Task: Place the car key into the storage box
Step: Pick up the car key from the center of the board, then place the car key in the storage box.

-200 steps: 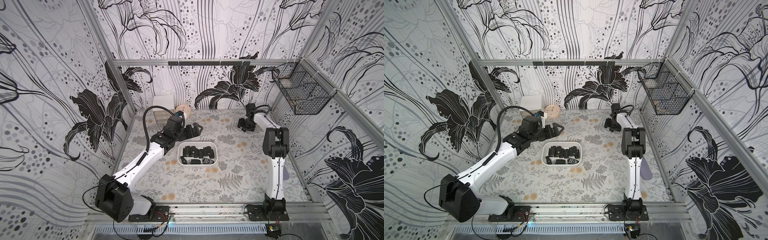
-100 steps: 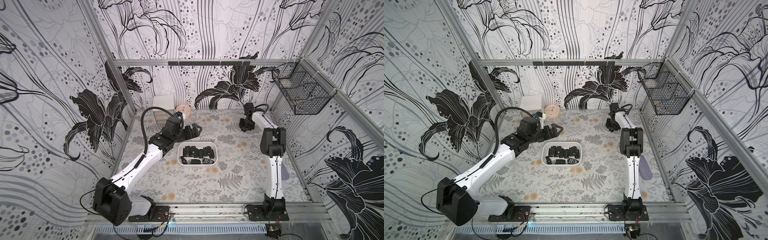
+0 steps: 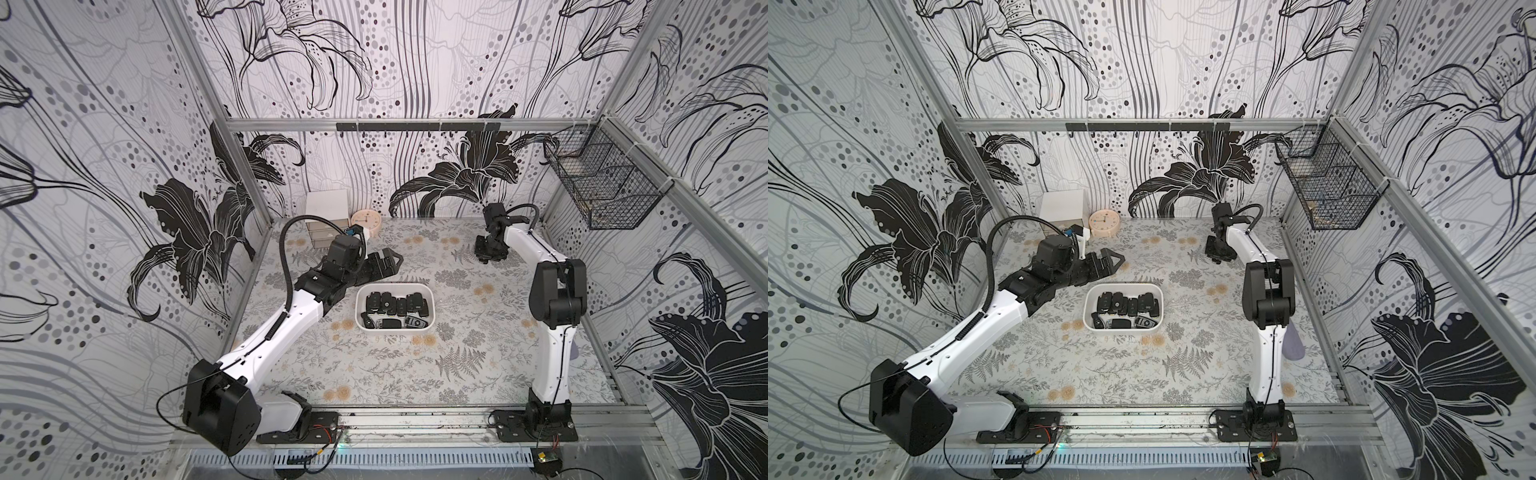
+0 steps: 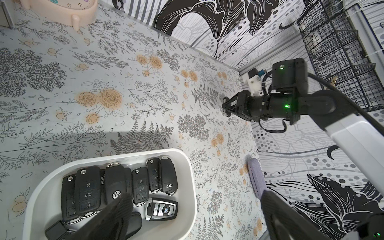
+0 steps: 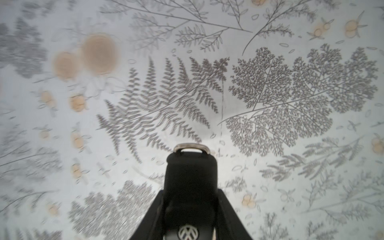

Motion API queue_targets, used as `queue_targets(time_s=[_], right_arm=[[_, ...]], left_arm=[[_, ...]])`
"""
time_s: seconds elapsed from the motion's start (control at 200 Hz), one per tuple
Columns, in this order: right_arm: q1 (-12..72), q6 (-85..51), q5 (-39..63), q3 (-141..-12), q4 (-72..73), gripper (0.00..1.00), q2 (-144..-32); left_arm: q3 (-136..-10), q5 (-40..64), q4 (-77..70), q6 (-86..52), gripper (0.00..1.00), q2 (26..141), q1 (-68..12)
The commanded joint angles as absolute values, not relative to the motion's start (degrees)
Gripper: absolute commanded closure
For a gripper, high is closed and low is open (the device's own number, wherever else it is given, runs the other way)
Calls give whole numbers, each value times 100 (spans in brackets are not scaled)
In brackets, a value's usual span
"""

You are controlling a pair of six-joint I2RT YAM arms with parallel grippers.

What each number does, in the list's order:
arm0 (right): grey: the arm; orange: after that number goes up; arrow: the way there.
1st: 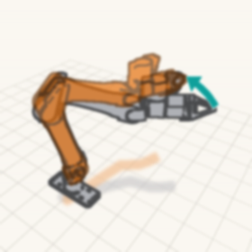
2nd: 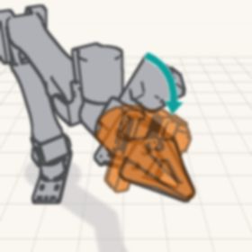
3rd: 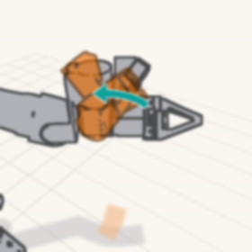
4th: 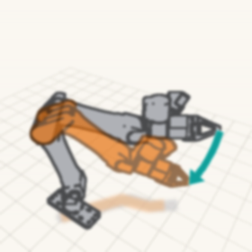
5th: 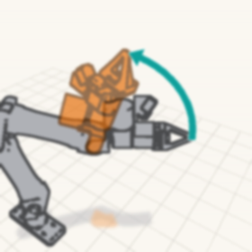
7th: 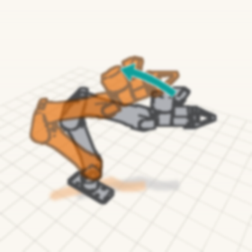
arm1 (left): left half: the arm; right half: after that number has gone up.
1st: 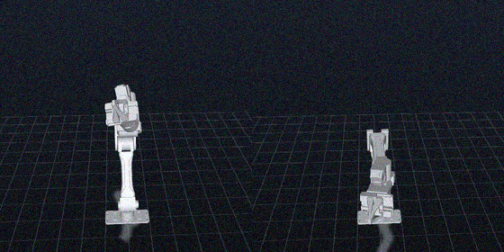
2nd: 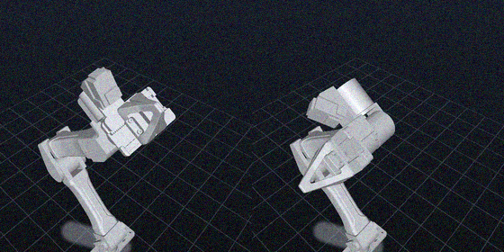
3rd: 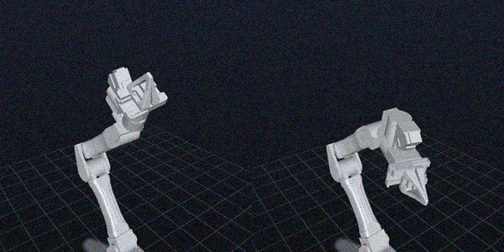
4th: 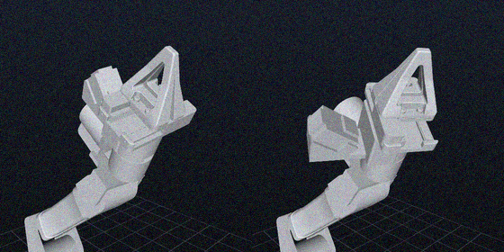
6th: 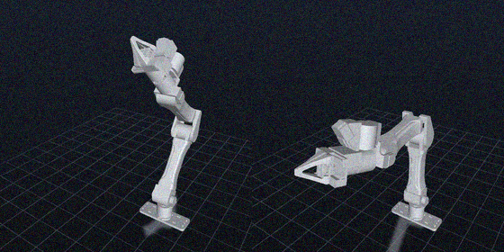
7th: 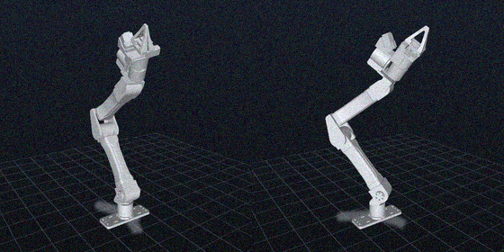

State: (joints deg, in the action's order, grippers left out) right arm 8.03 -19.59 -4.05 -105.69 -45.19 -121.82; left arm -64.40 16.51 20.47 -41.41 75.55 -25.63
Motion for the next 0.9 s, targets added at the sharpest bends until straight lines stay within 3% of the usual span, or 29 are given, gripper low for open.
queue_targets(time_s=[0.0, 0.396, 0.891], right_arm=[[1160, -2230, -257, -10022, -4262, 74, -11457], [2931, -2964, -475, -8937, -4110, 74, -10461], [4413, -3647, -607, -9859, -4116, 74, -11658]], left_arm=[[-6354, 1547, 2091, -4056, 1, 7407, -2580], [-6139, 1163, 2528, -4061, 1, 7083, -2558], [-5720, 810, 2870, -4106, 1, 6379, -2505]])
